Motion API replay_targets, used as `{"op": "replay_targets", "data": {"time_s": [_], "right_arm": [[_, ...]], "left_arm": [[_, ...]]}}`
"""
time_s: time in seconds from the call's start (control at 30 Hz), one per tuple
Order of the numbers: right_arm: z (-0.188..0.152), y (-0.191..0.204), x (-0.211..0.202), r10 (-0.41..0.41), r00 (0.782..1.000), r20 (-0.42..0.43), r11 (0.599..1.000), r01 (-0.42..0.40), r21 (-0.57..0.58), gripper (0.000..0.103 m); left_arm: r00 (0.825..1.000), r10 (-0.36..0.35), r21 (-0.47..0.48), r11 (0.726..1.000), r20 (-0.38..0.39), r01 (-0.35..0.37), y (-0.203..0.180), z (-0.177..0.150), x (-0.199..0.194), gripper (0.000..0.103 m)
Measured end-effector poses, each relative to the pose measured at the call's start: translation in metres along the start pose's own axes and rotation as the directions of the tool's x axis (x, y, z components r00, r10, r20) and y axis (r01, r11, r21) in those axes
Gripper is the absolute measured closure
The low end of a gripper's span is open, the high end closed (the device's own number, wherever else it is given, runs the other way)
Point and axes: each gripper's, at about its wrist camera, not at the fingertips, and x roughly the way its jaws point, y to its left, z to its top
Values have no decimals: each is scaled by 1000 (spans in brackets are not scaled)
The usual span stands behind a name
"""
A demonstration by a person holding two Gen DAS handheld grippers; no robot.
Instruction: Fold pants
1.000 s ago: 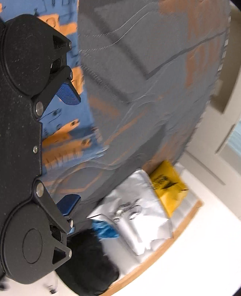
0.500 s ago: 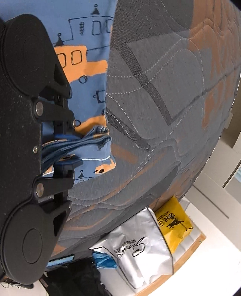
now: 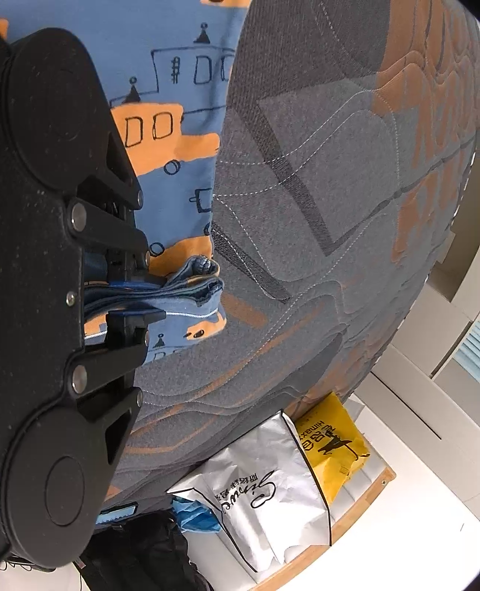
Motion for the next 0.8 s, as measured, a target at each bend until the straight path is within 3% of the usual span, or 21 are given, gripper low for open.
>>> {"op": "replay_targets", "data": {"time_s": [0.17,0.37,0.8], "right_arm": [[0,4,-18,2,1000,18,1000,-2,8,87],[27,14,-42,37,998,60,998,-40,40,87],[100,78,-65,200,968,154,980,-199,-23,88]], "left_arm": [[1000,2,11,1000,32,-2,-2,-3,-24,93],[997,20,22,1000,77,-22,10,-4,-68,93],[986,114,-24,993,119,-112,107,-17,-166,93]]}}
